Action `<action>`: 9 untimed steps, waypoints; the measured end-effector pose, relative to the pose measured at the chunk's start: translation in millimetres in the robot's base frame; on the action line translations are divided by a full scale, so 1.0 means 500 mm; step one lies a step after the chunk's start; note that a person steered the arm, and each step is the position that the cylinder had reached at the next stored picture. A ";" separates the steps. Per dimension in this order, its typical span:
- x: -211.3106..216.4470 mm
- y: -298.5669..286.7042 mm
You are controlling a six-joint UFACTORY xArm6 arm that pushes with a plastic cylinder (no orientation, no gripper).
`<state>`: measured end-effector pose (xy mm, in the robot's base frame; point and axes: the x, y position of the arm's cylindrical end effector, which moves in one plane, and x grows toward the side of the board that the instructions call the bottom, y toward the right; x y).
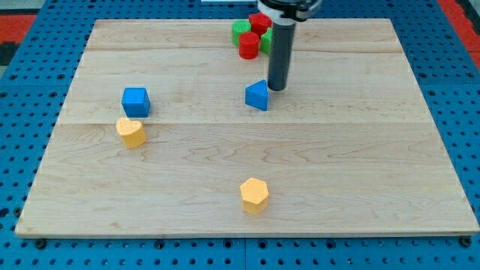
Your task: Place the blue triangle horizontally to the yellow hexagon
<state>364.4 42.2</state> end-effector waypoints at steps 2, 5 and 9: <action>0.099 -0.098; 0.326 -0.176; 0.401 -0.258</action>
